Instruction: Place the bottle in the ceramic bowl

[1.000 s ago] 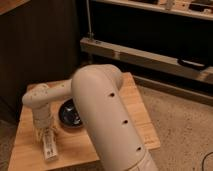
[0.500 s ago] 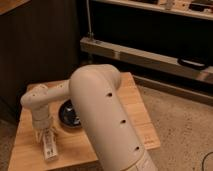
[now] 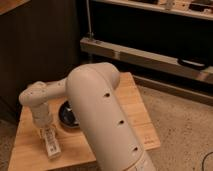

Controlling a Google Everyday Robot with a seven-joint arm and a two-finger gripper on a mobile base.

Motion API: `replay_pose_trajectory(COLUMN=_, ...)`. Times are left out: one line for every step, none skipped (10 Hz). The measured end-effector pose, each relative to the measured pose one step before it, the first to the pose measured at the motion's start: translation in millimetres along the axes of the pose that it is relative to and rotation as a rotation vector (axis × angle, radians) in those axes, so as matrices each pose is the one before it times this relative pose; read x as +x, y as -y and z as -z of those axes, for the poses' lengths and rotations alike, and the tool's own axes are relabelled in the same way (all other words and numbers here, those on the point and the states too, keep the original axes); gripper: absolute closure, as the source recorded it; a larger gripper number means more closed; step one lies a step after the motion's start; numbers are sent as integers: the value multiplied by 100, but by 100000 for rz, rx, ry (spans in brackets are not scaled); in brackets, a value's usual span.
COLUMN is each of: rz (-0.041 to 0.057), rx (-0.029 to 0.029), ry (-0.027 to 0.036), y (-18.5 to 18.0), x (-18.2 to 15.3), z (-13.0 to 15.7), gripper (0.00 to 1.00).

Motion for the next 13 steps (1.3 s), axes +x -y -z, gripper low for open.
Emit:
replay_pose_trajectory(rz=-979, rx=535, ry=332, y=373, x=-21, z=409, gripper=99)
replay_pose_trajectory(rz=-429, rx=101, ry=446, y=237, x=-30, z=323, gripper=100)
replay_pose_trajectory(rz=-1089, rx=-606, ry=1897, y=621, x=-104, z=1324, gripper=100)
replay_pose_trajectory(rz=-303, rx=-667, ry=2419, y=355, x=-114, z=1593, gripper=100)
replay_pose_trajectory(rz=-227, rx=-310, ry=2791, y=244, x=-153, z=1586, gripper=100)
replay_pose_trajectory(rz=-879, rx=-282, ry=3780, y=797, x=-498, z=1910, gripper=100)
replay_pose_trajectory(rz=-878, rx=-706, ry=4994, y=1420, x=-1065, z=2025, gripper=100)
replay_pose_trajectory(rz=-451, rx=-638, ry=3728, y=1048, x=-943, z=1274, gripper=100)
replay_pose_trajectory(rz=-722, rx=-93, ry=5316, y=1776, x=-1320, z=1360, gripper=100)
replay_pose_trajectory(rz=27, rx=184, ry=5378, y=1530, x=-1157, z=786, gripper=100)
replay_pose_trajectory(rz=514, rx=-714, ry=5734, y=1357, x=-1093, z=636, gripper=100)
replay_pose_trajectory(rz=571, rx=-605, ry=4834, y=1476, x=-968, z=593, gripper=100)
replay_pose_trajectory(rz=470, rx=-1117, ry=3424, y=1594, x=-925, z=495, gripper=100)
